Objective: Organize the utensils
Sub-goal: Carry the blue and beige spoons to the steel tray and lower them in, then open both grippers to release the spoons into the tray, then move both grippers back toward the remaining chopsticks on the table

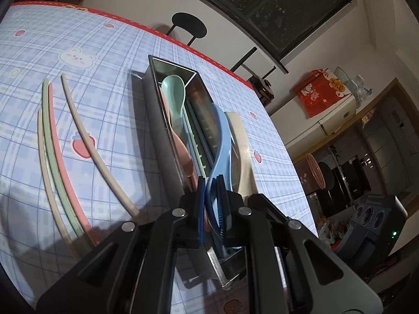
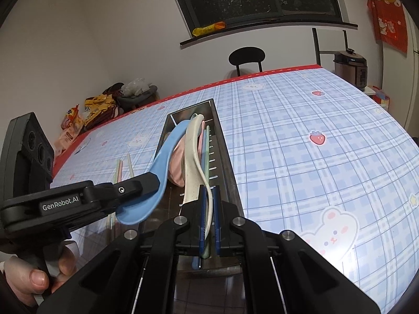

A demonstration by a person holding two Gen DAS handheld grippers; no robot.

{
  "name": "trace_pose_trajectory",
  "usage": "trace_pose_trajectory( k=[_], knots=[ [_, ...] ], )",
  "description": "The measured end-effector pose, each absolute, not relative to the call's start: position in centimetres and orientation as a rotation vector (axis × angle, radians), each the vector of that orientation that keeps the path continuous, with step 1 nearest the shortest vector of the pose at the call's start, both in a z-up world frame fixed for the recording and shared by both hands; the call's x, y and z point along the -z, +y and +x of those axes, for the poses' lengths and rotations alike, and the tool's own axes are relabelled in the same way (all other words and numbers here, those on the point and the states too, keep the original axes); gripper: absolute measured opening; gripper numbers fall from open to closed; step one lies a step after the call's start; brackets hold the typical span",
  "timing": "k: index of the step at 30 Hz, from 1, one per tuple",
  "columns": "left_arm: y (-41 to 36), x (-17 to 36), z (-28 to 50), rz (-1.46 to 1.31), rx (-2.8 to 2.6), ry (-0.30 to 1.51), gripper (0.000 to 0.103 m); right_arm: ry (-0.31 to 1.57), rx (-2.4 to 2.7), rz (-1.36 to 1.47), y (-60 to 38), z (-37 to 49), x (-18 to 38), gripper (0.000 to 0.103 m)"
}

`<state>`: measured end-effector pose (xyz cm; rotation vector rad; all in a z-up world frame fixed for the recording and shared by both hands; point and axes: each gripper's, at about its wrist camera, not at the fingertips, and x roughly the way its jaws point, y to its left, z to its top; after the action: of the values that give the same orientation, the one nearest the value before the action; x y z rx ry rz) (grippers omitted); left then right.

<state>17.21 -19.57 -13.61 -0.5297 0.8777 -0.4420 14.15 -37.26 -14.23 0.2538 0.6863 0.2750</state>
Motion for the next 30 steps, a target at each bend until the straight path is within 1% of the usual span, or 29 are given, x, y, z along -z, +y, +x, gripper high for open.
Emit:
trace_pose_trajectory(
  k=[6, 9, 11, 13, 14, 16, 18, 19, 20, 21, 22, 23, 24, 26, 30],
  knots=[
    [-19.9, 13.8, 17.3, -0.514, 0.442, 0.884, 0.013, 0.694, -0.274, 0.251, -37.1, 14.4, 14.4, 0.006],
    [-20.1, 13.8, 17.6, -0.504, 0.45, 0.888, 0.014, 0.693, -0.281, 0.26, -37.1, 14.3, 14.4, 0.008],
    [-20.4, 13.5, 17.6, -0.484, 0.462, 0.882, 0.02, 0.681, -0.286, 0.264, -37.2, 14.2, 14.2, 0.008],
    [-20.4, 13.1, 17.7, -0.475, 0.476, 0.866, 0.023, 0.672, -0.286, 0.267, -37.3, 14.1, 14.1, 0.008],
    [-20.2, 12.8, 17.7, -0.47, 0.473, 0.854, 0.026, 0.658, -0.287, 0.272, -37.5, 13.9, 14.0, 0.01],
    [-19.7, 12.2, 17.7, -0.458, 0.469, 0.832, 0.03, 0.631, -0.274, 0.284, -37.9, 13.6, 13.7, 0.024],
    [-18.9, 11.3, 17.6, -0.438, 0.452, 0.801, 0.035, 0.599, -0.25, 0.297, -38.5, 13.2, 13.3, 0.054],
    [-18.7, 10.9, 17.5, -0.428, 0.445, 0.788, 0.041, 0.583, -0.238, 0.301, -38.7, 13.0, 13.2, 0.061],
    [-18.3, 10.4, 17.4, -0.411, 0.437, 0.773, 0.047, 0.569, -0.228, 0.306, -38.9, 12.8, 13.0, 0.073],
    [-18.0, 10.1, 17.3, -0.395, 0.429, 0.762, 0.05, 0.547, -0.218, 0.315, -39.1, 12.5, 12.8, 0.082],
    [-17.5, 9.6, 17.0, -0.37, 0.413, 0.744, 0.059, 0.533, -0.213, 0.323, -39.3, 12.4, 12.7, 0.085],
    [-17.0, 9.1, 16.8, -0.351, 0.403, 0.729, 0.063, 0.52, -0.202, 0.33, -39.5, 12.2, 12.6, 0.093],
    [-16.7, 8.8, 16.7, -0.337, 0.396, 0.721, 0.065, 0.516, -0.191, 0.332, -39.6, 12.1, 12.6, 0.097],
    [-15.7, 7.9, 16.0, -0.302, 0.378, 0.688, 0.094, 0.515, -0.178, 0.335, -39.8, 12.1, 12.7, 0.097],
    [-13.9, 6.6, 14.4, -0.211, 0.348, 0.642, 0.096, 0.51, -0.142, 0.315, -39.5, 11.9, 12.7, 0.097]
  ],
)
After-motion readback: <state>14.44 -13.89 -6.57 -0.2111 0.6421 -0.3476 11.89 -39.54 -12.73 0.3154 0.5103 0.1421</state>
